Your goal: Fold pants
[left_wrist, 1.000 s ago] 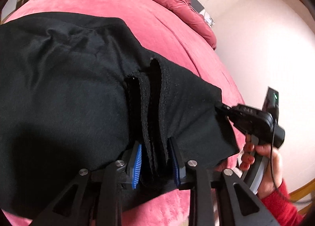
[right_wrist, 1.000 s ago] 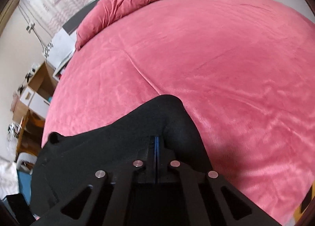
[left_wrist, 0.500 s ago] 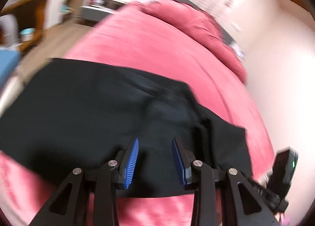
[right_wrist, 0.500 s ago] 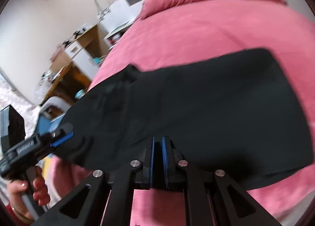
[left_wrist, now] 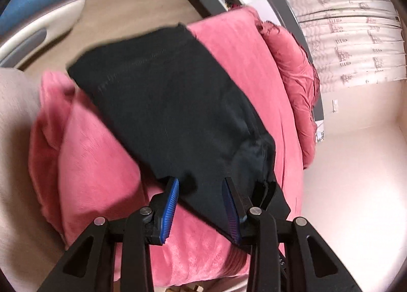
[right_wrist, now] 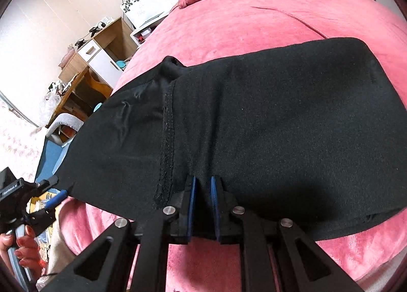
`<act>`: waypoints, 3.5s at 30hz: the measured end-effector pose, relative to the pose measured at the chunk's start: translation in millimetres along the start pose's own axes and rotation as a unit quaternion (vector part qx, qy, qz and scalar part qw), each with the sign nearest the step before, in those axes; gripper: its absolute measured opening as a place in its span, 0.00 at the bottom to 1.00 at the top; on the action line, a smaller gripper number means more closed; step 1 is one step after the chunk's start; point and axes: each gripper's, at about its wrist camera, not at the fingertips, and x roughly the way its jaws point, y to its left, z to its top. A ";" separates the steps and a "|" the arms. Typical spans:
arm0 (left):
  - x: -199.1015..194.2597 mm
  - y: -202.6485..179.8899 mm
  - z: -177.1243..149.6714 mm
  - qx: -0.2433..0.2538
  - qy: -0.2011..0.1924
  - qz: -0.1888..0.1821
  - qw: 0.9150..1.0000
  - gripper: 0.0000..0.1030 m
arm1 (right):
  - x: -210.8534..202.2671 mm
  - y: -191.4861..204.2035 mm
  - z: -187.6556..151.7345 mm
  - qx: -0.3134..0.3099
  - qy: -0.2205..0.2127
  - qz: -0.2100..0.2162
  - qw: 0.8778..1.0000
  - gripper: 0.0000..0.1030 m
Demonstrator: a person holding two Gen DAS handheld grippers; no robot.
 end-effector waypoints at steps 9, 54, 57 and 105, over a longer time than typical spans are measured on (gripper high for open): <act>20.8 -1.7 -7.5 -0.016 -0.005 0.052 0.998 0.35 | -4.9 -7.5 1.8 0.008 0.004 0.010 1.000 0.12; -19.0 -65.9 33.1 0.111 -0.134 -0.093 0.980 0.13 | 3.5 0.2 10.0 -0.001 0.001 0.035 0.999 0.15; -25.0 -97.9 26.8 0.166 -0.138 -0.105 0.971 0.13 | -5.7 0.1 12.7 0.003 -0.003 0.043 0.999 0.16; 184.1 -312.4 -231.5 0.607 0.102 -0.037 0.787 0.14 | -170.8 -169.6 -22.9 0.219 -0.156 -0.046 0.962 0.34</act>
